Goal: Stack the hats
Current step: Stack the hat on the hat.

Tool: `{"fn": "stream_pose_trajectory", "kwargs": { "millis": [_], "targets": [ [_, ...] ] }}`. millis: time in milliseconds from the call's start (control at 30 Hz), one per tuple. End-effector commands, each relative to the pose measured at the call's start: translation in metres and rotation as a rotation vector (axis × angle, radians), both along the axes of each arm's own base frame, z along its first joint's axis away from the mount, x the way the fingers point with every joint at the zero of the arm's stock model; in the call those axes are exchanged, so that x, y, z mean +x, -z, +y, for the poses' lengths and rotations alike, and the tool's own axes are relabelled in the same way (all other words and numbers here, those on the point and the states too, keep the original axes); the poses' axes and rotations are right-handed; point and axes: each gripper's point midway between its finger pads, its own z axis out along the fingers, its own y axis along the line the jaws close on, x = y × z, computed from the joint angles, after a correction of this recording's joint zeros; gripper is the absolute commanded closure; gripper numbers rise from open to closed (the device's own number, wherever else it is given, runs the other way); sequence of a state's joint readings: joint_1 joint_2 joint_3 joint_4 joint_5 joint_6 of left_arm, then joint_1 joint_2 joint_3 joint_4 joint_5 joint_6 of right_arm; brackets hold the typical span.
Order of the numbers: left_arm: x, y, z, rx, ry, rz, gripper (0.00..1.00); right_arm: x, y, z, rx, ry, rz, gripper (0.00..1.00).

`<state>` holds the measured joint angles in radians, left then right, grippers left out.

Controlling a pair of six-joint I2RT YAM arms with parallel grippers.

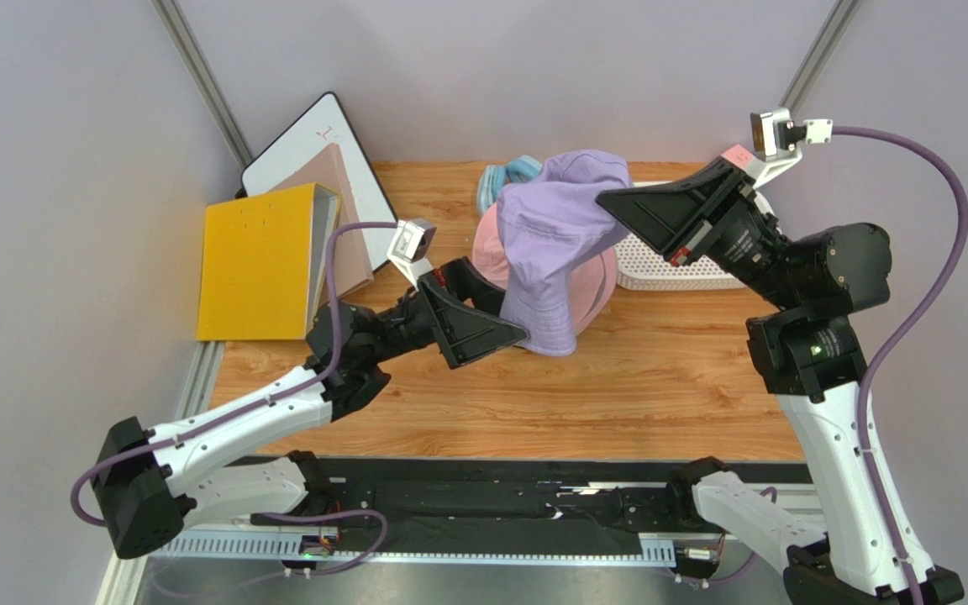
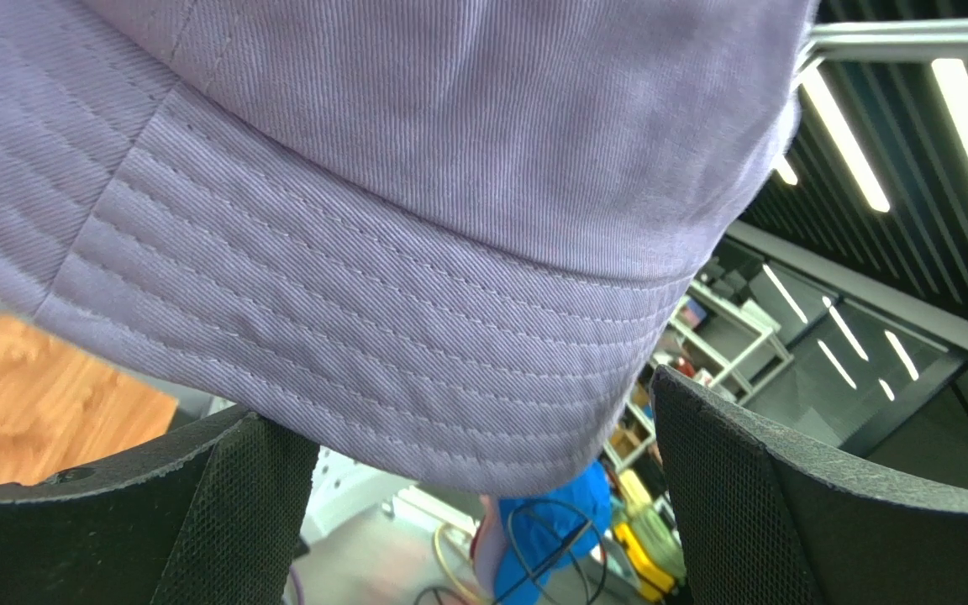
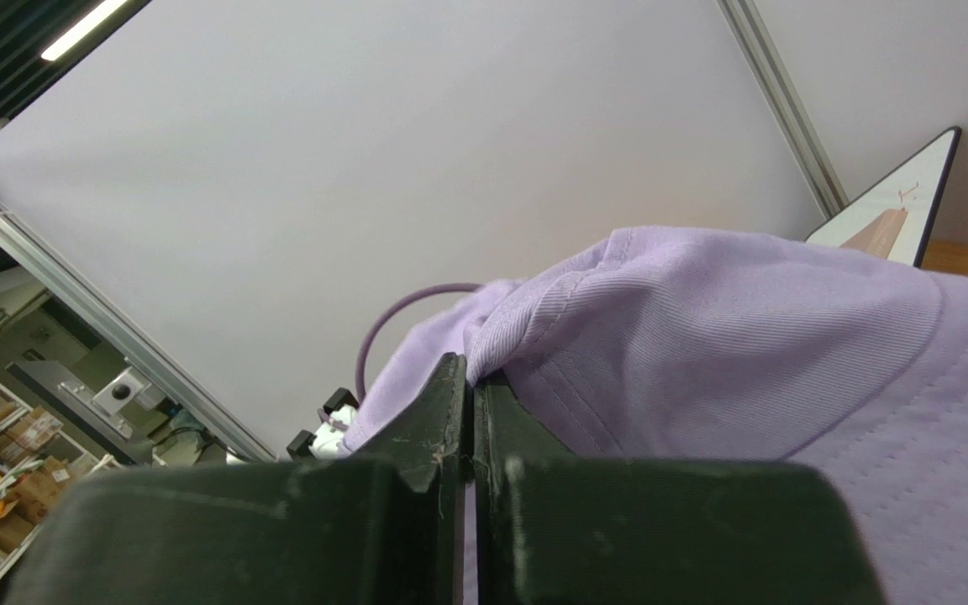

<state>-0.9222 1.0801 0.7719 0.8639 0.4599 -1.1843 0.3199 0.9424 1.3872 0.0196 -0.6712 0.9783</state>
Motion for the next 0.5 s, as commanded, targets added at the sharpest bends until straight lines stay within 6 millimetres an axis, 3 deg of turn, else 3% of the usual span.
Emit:
{"fn": "stream_pose_trajectory", "kwargs": {
  "millis": [0, 467],
  "targets": [
    [0.000, -0.031, 0.018, -0.101, -0.076, -0.052, 0.01, -0.008, 0.011, -0.001, -0.010, -0.007, -0.007, 1.00],
    [0.034, -0.010, 0.051, -0.133, -0.256, 0.075, 0.15, -0.019, 0.033, -0.004, -0.038, -0.006, 0.001, 1.00]
  ]
}}
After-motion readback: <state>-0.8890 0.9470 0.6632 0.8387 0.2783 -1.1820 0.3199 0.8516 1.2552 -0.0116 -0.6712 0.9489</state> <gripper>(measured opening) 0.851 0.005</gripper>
